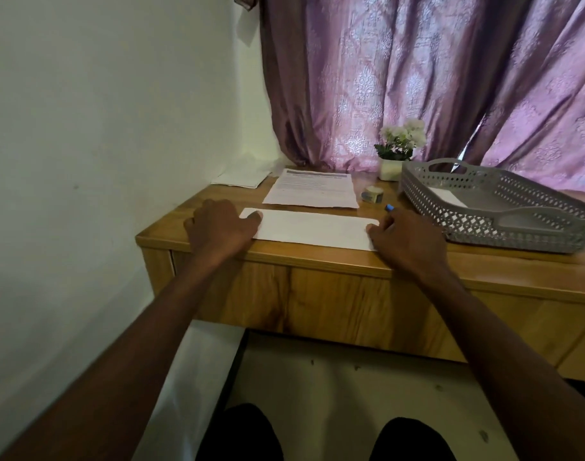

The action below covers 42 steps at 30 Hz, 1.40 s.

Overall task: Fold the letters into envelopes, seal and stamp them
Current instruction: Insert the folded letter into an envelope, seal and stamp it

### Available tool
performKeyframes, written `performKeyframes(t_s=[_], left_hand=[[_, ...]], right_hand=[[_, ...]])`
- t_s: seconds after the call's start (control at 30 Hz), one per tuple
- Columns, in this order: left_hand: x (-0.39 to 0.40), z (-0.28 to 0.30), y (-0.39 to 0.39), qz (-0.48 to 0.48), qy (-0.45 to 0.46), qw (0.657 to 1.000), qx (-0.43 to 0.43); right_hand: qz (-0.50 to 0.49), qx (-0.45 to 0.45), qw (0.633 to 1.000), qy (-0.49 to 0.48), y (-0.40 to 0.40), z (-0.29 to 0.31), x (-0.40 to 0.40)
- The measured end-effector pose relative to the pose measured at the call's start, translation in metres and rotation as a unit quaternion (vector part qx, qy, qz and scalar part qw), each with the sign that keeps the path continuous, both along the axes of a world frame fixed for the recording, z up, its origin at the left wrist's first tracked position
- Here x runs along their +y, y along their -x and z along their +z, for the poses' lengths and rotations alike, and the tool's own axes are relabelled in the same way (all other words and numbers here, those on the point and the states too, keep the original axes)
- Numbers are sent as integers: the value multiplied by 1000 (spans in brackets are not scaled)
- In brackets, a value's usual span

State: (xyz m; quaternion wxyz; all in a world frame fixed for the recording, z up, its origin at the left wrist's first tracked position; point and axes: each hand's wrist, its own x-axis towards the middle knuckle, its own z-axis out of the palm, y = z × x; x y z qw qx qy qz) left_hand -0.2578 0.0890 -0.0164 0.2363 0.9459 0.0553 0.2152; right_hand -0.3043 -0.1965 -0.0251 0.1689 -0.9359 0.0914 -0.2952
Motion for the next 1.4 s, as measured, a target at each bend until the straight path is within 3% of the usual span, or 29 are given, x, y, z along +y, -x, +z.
performKeyframes(t_s=[0.13, 0.37, 0.43, 0.53, 0.6, 0.73, 0.87, 0.93, 1.07, 1.27, 1.4], left_hand=[[-1, 4, 2, 4, 30, 999, 11], [8, 15, 3, -90, 265, 960, -8], [8, 17, 3, -105, 350, 930, -39], [9, 20, 4, -147, 524, 837, -57], [5, 28, 4, -173, 580, 793, -70], [-8, 47, 5, -233, 615, 745, -112], [-24, 81, -2, -293, 639, 701, -116], [-32, 100, -10, -311, 628, 704, -112], [-46, 139, -31, -342, 608, 710, -99], [-95, 194, -60, -405, 638, 645, -116], [-151, 216, -85, -402, 634, 652, -105]], right_hand=[[-3, 12, 1000, -5, -1, 1, -1], [-2, 0, 999, -32, -5, -3, -5], [9, 5, 998, -56, -6, -2, -7], [58, -12, 997, -56, -8, 1, -9], [75, -59, 995, -27, -11, 16, -9], [144, -128, 981, -10, -18, 73, -10], [263, -18, 961, -80, -23, 120, -12], [283, -8, 951, -120, -27, 132, -19], [262, -63, 945, -186, -38, 155, -39], [220, -160, 921, -279, -44, 191, -82], [180, -169, 912, -328, -45, 196, -118]])
